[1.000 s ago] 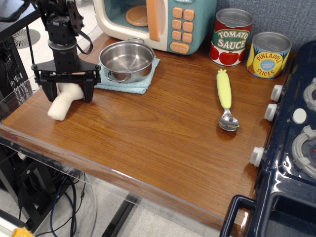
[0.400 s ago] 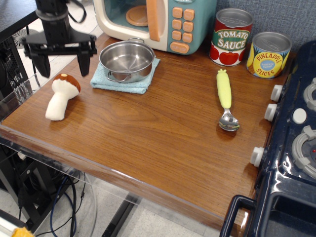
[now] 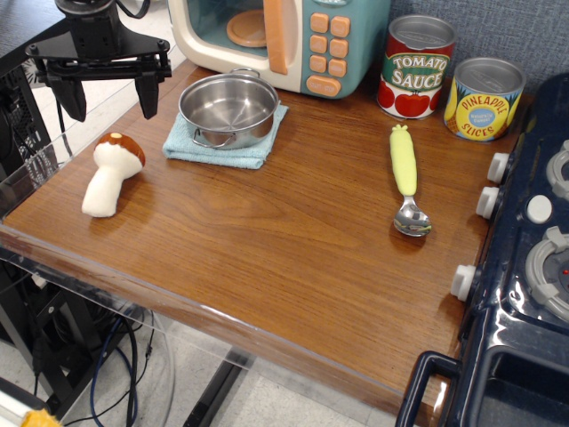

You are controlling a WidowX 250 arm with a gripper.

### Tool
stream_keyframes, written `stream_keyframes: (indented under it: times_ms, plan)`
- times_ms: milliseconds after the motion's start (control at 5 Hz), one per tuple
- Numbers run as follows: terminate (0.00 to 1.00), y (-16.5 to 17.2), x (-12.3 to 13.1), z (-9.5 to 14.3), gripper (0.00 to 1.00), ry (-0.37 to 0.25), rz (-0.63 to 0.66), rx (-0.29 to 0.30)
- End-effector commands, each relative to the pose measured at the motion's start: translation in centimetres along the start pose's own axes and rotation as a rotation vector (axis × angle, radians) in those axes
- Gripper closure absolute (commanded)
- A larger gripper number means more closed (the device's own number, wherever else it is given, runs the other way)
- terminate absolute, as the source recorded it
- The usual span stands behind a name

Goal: Place the mushroom vertically near the left side edge if the table.

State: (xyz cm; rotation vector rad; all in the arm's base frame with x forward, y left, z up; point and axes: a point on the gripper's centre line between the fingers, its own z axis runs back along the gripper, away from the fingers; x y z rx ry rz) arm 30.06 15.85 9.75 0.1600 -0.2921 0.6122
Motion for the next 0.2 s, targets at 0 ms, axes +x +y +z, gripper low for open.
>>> stream_keyframes:
  times_ms: [0]
  plan:
    - [1.00,1.44,-1.59,2.18,0.00,-0.051,0.006,-0.009]
